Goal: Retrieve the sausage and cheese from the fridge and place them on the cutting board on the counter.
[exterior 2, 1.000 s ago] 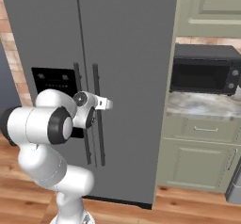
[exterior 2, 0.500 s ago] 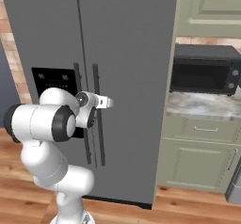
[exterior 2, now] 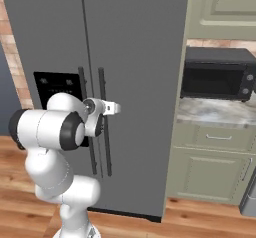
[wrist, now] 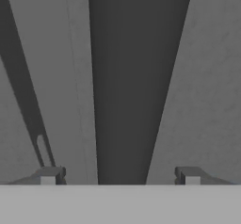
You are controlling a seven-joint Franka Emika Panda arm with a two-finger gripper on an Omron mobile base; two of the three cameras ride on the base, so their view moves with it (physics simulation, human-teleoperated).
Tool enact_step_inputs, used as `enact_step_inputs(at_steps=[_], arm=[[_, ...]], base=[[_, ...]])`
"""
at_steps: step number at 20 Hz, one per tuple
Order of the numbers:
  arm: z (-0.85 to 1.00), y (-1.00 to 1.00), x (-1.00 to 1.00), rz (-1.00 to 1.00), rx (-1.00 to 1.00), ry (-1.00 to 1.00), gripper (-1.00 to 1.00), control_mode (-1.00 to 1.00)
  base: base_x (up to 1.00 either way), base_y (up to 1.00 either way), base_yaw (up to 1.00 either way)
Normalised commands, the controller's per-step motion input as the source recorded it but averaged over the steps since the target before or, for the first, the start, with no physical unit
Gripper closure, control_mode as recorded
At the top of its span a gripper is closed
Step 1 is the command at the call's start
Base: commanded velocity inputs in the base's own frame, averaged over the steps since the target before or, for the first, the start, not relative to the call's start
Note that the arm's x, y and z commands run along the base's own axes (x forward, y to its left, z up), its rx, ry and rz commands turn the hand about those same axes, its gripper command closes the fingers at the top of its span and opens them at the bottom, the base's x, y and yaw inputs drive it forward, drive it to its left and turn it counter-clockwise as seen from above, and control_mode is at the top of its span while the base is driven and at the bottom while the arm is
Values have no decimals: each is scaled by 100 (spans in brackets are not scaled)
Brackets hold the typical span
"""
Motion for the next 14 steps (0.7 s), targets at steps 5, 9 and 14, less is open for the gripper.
enact_step_inputs(at_steps=[5,9,14], arm=[[-2,-7,9,0,0,0,100,-100],[-2,-22,-12,0,2,0,100,-100],[0,-31,-26,-3,2,0,100,-100]], base=[[0,0,0],[0,0,0],[0,0,0]])
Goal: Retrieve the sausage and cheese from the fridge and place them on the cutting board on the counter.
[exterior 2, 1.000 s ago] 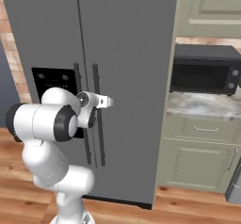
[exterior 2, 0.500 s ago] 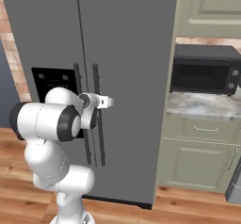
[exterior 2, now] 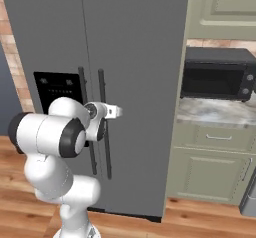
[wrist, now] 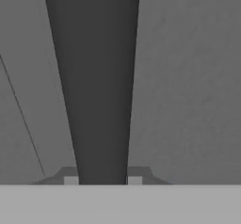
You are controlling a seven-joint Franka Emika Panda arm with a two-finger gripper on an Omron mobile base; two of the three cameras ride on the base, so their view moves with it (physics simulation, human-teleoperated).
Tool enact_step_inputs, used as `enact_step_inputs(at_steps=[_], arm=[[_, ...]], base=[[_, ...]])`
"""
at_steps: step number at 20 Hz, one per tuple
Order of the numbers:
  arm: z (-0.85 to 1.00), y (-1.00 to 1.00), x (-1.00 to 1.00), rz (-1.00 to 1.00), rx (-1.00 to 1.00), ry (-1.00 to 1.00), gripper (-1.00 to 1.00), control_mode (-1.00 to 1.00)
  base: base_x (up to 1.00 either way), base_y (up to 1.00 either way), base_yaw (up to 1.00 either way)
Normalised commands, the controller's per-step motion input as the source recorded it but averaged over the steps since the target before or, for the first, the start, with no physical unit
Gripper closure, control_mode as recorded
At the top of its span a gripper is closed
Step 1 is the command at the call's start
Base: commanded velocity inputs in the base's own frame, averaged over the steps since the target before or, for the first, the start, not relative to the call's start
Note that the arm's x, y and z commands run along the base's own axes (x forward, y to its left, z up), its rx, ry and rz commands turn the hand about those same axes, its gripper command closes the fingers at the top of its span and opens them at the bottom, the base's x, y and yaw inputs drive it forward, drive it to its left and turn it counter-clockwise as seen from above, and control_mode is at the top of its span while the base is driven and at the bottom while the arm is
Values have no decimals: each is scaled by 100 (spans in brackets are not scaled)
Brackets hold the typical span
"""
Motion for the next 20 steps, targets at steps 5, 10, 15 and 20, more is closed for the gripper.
enact_step_inputs(at_steps=[5,10,15,20], arm=[[0,-37,-29,-5,2,0,100,-100],[0,-48,-41,-2,1,1,100,-100],[0,-55,-52,0,2,3,100,-100],[0,-58,-54,0,0,4,100,-100]], base=[[0,0,0],[0,0,0],[0,0,0],[0,0,0]])
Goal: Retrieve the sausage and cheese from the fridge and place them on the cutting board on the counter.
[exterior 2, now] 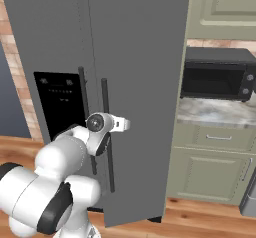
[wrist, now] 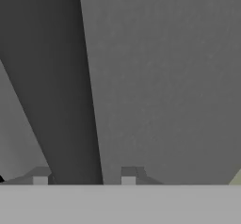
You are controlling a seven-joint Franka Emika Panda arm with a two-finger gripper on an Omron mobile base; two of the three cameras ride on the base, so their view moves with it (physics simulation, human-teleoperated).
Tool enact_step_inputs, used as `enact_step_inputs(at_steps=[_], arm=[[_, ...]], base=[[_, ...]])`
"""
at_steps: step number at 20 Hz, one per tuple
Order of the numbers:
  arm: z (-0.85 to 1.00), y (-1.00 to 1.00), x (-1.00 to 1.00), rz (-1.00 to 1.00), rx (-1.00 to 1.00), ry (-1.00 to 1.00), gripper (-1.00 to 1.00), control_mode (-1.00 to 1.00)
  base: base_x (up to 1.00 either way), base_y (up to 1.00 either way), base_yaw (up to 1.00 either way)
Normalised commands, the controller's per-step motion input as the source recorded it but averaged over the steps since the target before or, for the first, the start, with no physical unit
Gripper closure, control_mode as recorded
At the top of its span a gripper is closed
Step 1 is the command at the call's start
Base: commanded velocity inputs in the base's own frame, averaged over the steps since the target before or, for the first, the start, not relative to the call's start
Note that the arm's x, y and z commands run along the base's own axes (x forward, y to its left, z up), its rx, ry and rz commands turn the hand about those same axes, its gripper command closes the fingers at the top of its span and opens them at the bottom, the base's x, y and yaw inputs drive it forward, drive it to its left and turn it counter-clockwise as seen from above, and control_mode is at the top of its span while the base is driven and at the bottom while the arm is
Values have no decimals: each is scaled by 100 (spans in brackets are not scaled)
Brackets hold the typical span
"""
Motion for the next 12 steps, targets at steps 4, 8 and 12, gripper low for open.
enact_step_inputs(at_steps=[4,8,12], arm=[[0,-60,-51,0,0,8,100,-100],[0,-60,-44,0,0,13,100,-100],[0,-56,-37,-2,0,18,100,-100]], base=[[0,0,0],[0,0,0],[0,0,0]])
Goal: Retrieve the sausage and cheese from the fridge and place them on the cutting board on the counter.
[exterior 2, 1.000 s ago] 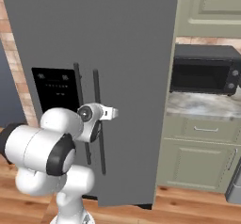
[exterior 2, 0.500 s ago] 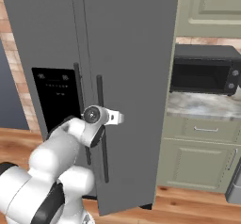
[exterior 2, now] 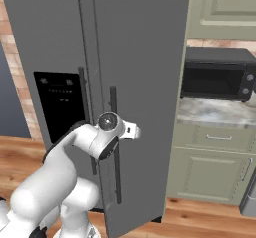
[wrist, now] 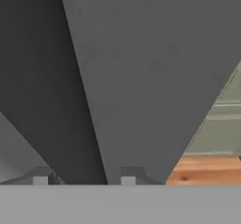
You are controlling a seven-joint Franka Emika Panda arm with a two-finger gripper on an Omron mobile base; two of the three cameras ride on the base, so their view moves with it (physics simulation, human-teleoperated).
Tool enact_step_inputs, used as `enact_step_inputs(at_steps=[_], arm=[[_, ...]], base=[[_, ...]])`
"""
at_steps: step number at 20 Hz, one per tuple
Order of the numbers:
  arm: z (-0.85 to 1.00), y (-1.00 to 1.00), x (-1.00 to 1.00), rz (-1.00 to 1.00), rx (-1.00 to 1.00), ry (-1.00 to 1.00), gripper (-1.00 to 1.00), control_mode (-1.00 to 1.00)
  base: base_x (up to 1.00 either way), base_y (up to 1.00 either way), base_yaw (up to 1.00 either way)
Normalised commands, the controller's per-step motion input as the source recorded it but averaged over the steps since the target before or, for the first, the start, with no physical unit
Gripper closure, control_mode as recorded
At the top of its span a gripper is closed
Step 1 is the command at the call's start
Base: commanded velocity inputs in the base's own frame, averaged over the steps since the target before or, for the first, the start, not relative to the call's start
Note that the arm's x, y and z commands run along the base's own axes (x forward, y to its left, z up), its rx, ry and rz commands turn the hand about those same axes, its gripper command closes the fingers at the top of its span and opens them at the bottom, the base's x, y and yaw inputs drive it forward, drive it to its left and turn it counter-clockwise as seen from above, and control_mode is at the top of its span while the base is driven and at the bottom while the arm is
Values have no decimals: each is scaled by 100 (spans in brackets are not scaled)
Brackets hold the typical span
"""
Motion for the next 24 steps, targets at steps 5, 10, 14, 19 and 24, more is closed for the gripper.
enact_step_inputs(at_steps=[5,10,14,19,24], arm=[[0,-55,-38,-7,0,13,100,-100],[0,-50,-35,-11,4,7,100,-100],[0,-32,-28,-8,5,1,100,-100],[1,1,-17,-3,9,0,-100,-100],[5,9,-39,0,11,0,-100,-100]], base=[[0,0,0],[0,0,0],[0,0,0],[0,0,0],[0,0,0]])
